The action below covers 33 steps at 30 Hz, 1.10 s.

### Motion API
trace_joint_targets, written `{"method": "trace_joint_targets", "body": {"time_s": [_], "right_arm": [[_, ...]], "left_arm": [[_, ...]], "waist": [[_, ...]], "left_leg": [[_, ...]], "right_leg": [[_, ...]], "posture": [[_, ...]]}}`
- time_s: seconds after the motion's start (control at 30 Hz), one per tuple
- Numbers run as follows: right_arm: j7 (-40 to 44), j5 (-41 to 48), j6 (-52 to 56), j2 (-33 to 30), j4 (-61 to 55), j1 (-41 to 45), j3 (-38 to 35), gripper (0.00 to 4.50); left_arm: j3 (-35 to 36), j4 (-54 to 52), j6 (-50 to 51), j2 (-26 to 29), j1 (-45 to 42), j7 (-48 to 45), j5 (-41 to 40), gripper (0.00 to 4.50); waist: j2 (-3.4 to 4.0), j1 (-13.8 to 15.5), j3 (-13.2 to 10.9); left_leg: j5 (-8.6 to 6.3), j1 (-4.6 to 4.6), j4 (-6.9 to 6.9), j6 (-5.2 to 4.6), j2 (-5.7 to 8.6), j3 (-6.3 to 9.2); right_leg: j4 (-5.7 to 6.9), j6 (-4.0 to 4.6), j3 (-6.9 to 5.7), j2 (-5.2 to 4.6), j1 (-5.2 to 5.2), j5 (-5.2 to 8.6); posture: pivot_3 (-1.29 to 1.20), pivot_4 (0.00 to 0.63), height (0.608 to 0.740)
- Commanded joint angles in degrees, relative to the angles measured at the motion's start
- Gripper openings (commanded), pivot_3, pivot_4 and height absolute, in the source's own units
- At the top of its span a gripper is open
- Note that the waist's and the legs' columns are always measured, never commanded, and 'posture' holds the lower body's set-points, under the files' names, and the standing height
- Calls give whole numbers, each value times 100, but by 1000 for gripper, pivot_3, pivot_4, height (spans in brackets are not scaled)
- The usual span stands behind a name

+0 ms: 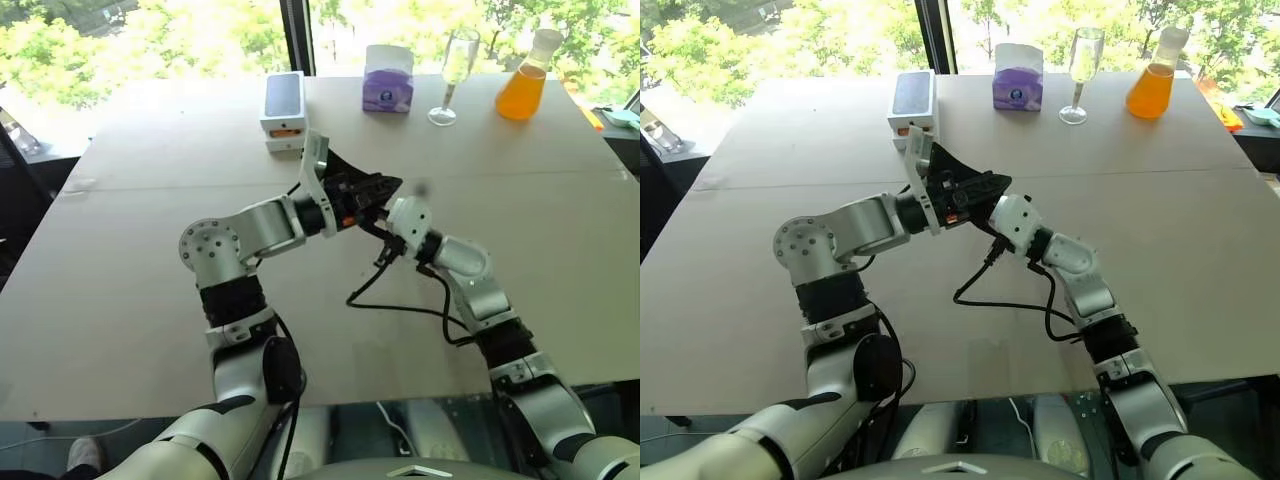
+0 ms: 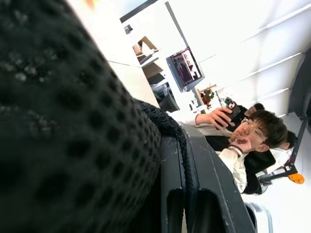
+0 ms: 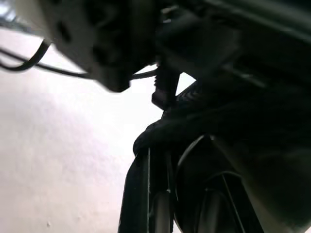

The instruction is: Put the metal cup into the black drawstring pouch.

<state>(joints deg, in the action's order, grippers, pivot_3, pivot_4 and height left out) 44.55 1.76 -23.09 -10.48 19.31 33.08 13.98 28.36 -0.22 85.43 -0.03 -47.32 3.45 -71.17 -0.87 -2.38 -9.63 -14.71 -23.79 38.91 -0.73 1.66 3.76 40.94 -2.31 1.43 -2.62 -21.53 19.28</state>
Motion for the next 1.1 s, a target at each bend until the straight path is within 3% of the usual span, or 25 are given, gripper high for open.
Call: {"method": "trace_joint_targets", "body": {"time_s": [0.03,0.1,0.17,0.3,0.43,0.73,0.93,1.1], "right_arm": [[456,-481,-586,31,190,265,720,36],[506,-648,-766,-66,361,332,756,36],[357,-151,-212,180,405,339,405,36],[-144,1393,1653,800,296,428,-700,36],[-111,1944,2153,938,13,349,-1051,36],[628,-442,-148,489,183,469,809,36],[827,-993,-1050,420,829,761,939,36],[1007,-762,-1022,434,957,801,827,36]], "left_arm": [[-650,-295,224,-112,-116,-402,-487,0],[-591,-296,360,-52,27,-335,-821,0],[-563,-287,579,213,279,-343,-1085,0],[-629,-446,579,867,912,-467,-873,0],[-740,-540,203,967,1151,-582,-762,0],[-1144,-340,-542,275,684,-517,-752,0],[-1177,-299,-566,249,473,-590,-681,0],[-998,-166,-1011,302,315,-544,-348,0]], "waist": [[-1,-3,-1],[-1,-7,-1],[-1,-19,-1],[-1,-78,-1],[-1,55,-1],[-1,23,-1],[-7,-24,-3],[-7,10,-3]], "left_leg": [[0,0,0,0,-1,0],[0,0,0,0,-1,-1],[0,1,0,0,-1,-2],[5,8,-8,10,-20,3],[7,1,-5,14,-9,24],[7,-1,-7,13,6,33],[7,5,-10,13,3,32],[7,0,-9,13,6,34]], "right_leg": [[-1,0,1,0,0,0],[-1,0,2,0,0,0],[-2,0,2,0,0,0],[3,3,14,16,-1,-1],[-5,6,5,6,1,-3],[-4,5,1,0,0,-3],[-1,5,3,7,0,-3],[-10,5,2,1,1,-3]], "posture": [[0,150,740],[0,150,740],[0,150,740],[0,150,740],[0,150,740],[0,150,740],[0,150,740],[0,150,740]]}}
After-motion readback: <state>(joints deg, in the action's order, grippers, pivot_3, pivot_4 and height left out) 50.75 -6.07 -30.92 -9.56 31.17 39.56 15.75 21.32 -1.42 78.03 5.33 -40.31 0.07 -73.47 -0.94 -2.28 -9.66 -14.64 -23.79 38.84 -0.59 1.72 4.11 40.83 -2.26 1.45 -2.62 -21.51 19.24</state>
